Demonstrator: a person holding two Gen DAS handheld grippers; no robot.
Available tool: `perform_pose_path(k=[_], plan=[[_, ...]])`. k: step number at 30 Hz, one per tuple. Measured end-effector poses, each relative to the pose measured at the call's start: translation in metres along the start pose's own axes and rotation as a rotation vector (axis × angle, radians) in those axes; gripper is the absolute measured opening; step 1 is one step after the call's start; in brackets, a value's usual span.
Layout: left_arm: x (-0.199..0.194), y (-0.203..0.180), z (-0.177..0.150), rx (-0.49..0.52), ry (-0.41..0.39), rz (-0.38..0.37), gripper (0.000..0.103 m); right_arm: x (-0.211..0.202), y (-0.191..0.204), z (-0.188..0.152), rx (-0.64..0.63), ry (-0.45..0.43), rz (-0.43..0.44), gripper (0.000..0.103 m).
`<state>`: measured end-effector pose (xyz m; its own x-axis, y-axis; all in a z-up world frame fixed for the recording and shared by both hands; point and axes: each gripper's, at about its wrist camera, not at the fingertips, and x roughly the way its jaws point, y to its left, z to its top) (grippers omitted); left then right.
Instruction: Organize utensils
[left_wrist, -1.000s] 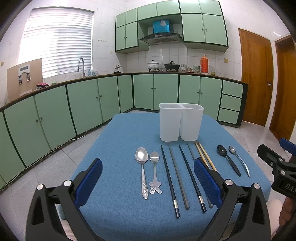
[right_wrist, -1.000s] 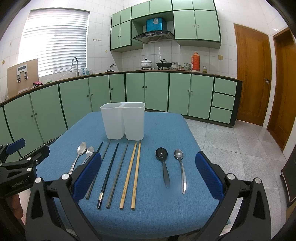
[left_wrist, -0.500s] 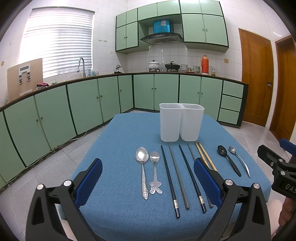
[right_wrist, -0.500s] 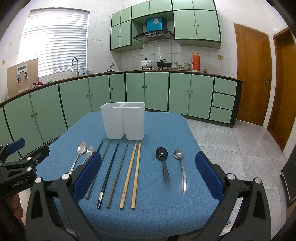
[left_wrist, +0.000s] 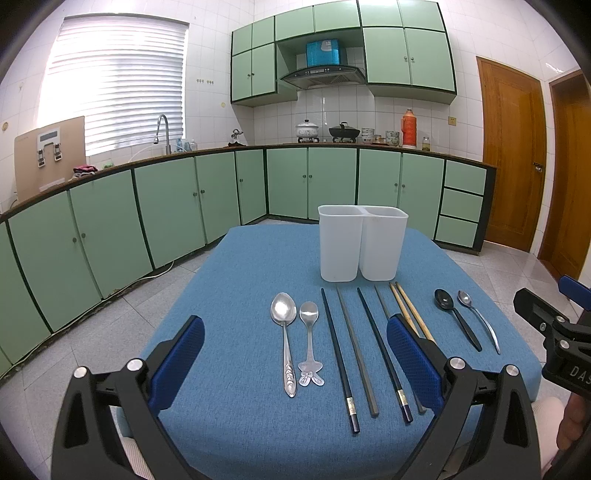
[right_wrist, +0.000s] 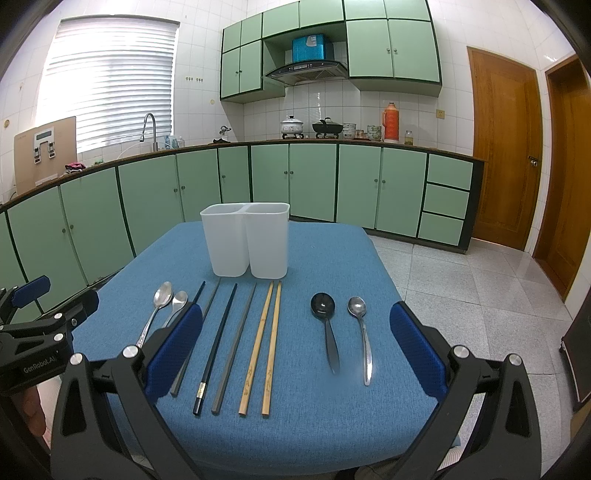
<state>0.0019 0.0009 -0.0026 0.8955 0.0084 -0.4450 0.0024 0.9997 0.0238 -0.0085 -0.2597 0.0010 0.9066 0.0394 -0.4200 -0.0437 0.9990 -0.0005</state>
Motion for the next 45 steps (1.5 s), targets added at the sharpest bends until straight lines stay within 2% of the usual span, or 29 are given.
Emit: perform_pose_path(k=[45], plan=[[0.0028,0.0036,0.0014,-0.009,0.01,0.005,0.097,0.0021,0.0042,0.0032,0.0,0.005,-0.009,0.098]])
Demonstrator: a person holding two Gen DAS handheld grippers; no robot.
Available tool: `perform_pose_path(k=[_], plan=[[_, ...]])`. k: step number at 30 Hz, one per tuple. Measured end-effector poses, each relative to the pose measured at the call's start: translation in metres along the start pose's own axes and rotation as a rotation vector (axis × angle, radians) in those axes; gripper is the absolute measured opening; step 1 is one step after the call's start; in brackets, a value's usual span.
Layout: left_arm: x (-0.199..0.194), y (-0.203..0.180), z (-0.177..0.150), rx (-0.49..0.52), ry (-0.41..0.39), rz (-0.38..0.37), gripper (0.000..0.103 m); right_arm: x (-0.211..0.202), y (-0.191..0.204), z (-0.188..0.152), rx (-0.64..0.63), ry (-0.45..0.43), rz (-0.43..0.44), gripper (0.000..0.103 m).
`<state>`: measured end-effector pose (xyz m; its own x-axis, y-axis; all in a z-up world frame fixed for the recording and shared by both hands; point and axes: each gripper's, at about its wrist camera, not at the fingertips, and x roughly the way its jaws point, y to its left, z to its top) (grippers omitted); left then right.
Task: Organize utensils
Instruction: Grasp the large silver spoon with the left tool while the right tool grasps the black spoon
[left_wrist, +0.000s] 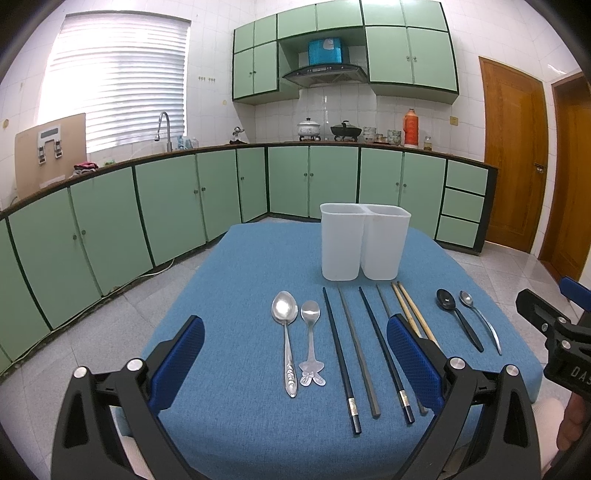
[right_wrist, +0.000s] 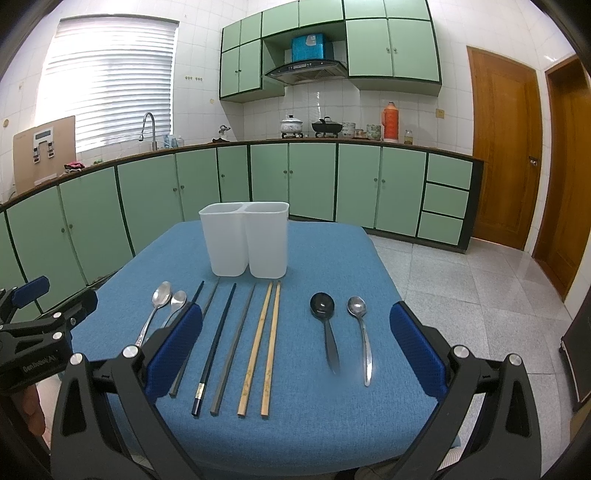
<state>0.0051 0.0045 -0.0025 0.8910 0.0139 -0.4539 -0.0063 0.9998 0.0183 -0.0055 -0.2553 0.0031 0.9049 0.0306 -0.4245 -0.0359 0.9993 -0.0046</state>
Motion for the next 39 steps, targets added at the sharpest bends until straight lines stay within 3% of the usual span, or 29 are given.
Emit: perform_pose_path(k=[13,28,34,37,39], plan=[[0.042,0.028,0.01,-0.031,0.052,0.054,0.097,0.045,-0.032,0.007,-0.006,0.04,-0.079,0.098],[0.182,0.031,0.029,-0.022,0.326,0.072,0.096,0.144,-0.074,0.015,0.024,0.229,-0.153,0.098],[0.221,0.035,0.021,-0.045,0.431,0.055,0.086,0.174,-0.085,0.01,0.045,0.279,-0.135,0.098],[0.229,0.036,0.018,-0.053,0.445,0.049,0.085,0.181,-0.081,0.01,0.01,0.292,-0.11,0.089],[0.234,0.035,0.018,-0.052,0.451,0.042,0.082,0.189,-0.077,0.01,0.001,0.319,-0.072,0.076]])
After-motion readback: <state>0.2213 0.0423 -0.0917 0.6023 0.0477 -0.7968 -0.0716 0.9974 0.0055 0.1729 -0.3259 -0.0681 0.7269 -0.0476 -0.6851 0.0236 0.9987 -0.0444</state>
